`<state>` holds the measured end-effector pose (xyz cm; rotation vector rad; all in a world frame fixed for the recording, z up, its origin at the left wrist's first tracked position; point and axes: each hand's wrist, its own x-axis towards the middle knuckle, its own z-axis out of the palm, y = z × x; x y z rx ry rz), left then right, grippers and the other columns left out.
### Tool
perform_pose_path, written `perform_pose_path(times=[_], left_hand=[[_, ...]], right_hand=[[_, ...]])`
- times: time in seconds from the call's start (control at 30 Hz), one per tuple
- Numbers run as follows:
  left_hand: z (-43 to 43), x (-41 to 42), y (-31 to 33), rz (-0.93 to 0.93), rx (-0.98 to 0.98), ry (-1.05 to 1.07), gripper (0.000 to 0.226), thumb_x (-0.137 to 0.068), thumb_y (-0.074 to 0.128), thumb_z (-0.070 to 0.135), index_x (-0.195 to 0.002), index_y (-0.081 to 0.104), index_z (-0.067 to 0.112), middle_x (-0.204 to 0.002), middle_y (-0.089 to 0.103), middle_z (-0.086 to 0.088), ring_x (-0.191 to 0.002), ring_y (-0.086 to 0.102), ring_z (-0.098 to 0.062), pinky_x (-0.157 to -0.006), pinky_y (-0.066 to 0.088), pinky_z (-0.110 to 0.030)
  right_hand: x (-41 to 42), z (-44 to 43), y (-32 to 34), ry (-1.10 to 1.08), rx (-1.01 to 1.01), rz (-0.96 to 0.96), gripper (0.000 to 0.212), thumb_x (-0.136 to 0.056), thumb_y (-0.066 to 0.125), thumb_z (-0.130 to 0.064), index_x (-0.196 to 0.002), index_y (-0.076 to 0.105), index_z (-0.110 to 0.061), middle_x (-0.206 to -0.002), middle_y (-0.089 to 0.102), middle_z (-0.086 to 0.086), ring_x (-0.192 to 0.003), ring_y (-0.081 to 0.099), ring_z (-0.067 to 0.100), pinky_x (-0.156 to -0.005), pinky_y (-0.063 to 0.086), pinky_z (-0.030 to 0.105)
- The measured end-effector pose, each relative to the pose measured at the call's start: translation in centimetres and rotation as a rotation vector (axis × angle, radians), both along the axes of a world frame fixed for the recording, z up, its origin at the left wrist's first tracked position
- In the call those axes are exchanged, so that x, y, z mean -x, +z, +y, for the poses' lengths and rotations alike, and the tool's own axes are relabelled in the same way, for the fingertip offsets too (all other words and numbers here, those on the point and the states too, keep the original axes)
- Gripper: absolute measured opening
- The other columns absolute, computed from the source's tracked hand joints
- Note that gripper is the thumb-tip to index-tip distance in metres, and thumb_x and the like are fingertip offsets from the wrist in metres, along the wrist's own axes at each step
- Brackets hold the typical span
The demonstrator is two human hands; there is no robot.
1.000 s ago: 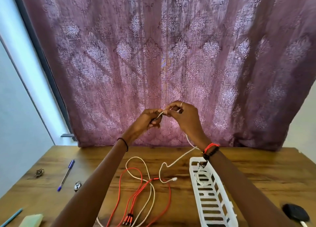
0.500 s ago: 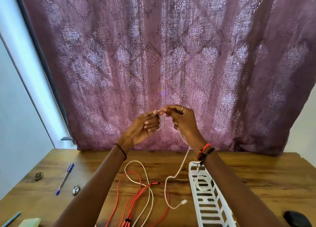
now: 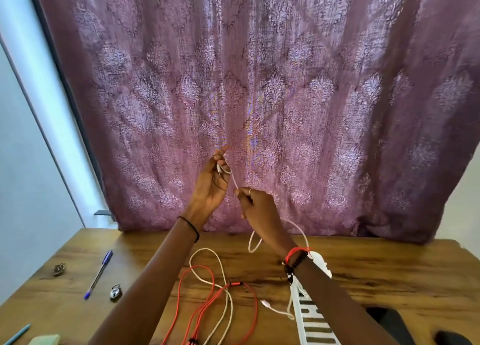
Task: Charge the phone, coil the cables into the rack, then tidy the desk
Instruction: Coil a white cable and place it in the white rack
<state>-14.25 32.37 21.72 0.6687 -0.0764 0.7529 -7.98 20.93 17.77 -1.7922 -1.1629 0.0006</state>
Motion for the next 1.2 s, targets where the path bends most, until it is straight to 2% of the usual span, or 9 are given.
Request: perform_pose_path(times=[0.1, 0.2, 0.47, 0.57, 0.63, 0.7, 0.8, 1.03, 1.2], left_hand=[[-0.5, -0.1, 0.3, 0.157, -0.179, 0.107, 0.034, -0.100, 0.036, 0.012, -0.130, 0.044, -0.001, -0.068, 0.065, 0.004, -0.061, 0.063, -0.003, -0.065, 0.054, -0.013], [-0.9, -0.5, 0.5, 0.323, -0.457, 0.268, 0.023, -0.100, 0.037, 0.011, -0.114, 0.054, 0.011, -0.070, 0.072, 0.003, -0.066, 0.067, -0.006, -0.065, 0.054, -0.016], [-1.0, 0.1, -0.3, 0.694, -1.251, 0.511, 0.027, -0.099, 0.038, 0.008, -0.122, 0.053, 0.009, -0.070, 0.067, 0.005, -0.061, 0.062, 0.007, -0.073, 0.052, -0.026], [-0.5, 0.5, -0.5, 0.848, -1.546, 0.637, 0.039, -0.093, 0.039, 0.032, -0.104, 0.062, 0.003, -0.078, 0.070, -0.010, -0.071, 0.067, -0.024, -0.072, 0.053, -0.036], [-0.6, 0.8, -0.4, 0.884, -1.639, 0.637, 0.028, -0.095, 0.044, 0.019, -0.101, 0.062, -0.001, -0.072, 0.065, -0.011, -0.069, 0.063, -0.031, -0.065, 0.045, -0.028], [-1.1, 1.1, -0.4, 0.841, -1.645, 0.588, 0.020, -0.096, 0.044, 0.006, -0.098, 0.063, -0.002, -0.066, 0.058, -0.003, -0.062, 0.058, -0.023, -0.063, 0.037, -0.023], [-1.0, 1.7, -0.5, 0.837, -1.564, 0.422, 0.022, -0.098, 0.044, 0.014, -0.095, 0.062, 0.003, -0.057, 0.055, 0.002, -0.055, 0.051, -0.014, -0.064, 0.042, -0.025], [-1.2, 3.0, 1.0, 0.790, -1.353, 0.129, 0.031, -0.100, 0.040, 0.020, -0.099, 0.065, 0.004, -0.055, 0.051, 0.010, -0.051, 0.044, -0.002, -0.062, 0.040, -0.016], [-1.7, 3.5, 1.9, 0.731, -1.190, 0.002, 0.037, -0.101, 0.035, 0.018, -0.110, 0.064, -0.004, -0.055, 0.046, 0.010, -0.054, 0.041, -0.003, -0.060, 0.036, -0.011]], right_hand=[[0.3, -0.2, 0.1, -0.002, 0.091, -0.086, 0.024, -0.093, 0.046, -0.023, -0.105, 0.065, -0.014, -0.074, 0.069, 0.017, -0.073, 0.066, 0.034, -0.070, 0.053, 0.041], [0.3, -0.5, 0.5, 0.000, 0.165, -0.116, 0.022, -0.090, 0.046, -0.021, -0.102, 0.063, -0.014, -0.076, 0.070, 0.017, -0.079, 0.066, 0.036, -0.073, 0.054, 0.041], [-1.3, -1.6, 2.8, -0.006, 0.335, -0.195, 0.016, -0.087, 0.055, -0.026, -0.097, 0.064, -0.017, -0.089, 0.072, 0.011, -0.089, 0.066, 0.028, -0.078, 0.051, 0.034], [-1.9, -1.8, 3.7, 0.040, 0.316, -0.179, 0.012, -0.084, 0.054, -0.010, -0.093, 0.063, -0.012, -0.086, 0.071, 0.011, -0.084, 0.066, 0.026, -0.076, 0.051, 0.032], [-2.5, -1.9, 4.1, 0.057, 0.293, -0.182, 0.012, -0.083, 0.055, -0.003, -0.087, 0.063, -0.011, -0.081, 0.071, 0.010, -0.076, 0.065, 0.022, -0.071, 0.049, 0.028], [-3.1, -2.1, 4.4, 0.071, 0.242, -0.200, 0.011, -0.080, 0.061, -0.001, -0.084, 0.067, -0.009, -0.078, 0.070, 0.007, -0.069, 0.060, 0.015, -0.067, 0.046, 0.023], [-3.8, -2.4, 5.1, 0.087, 0.176, -0.239, 0.012, -0.078, 0.070, -0.006, -0.089, 0.074, -0.007, -0.080, 0.068, 0.000, -0.073, 0.057, 0.010, -0.064, 0.039, 0.011], [-3.8, -2.5, 5.1, 0.108, 0.080, -0.383, 0.014, -0.086, 0.064, -0.016, -0.094, 0.074, -0.011, -0.087, 0.072, 0.010, -0.080, 0.065, 0.024, -0.075, 0.049, 0.037], [-3.7, -2.5, 4.9, 0.091, -0.036, -0.394, 0.014, -0.088, 0.061, -0.013, -0.095, 0.072, -0.008, -0.087, 0.073, 0.009, -0.079, 0.066, 0.020, -0.074, 0.043, 0.024]])
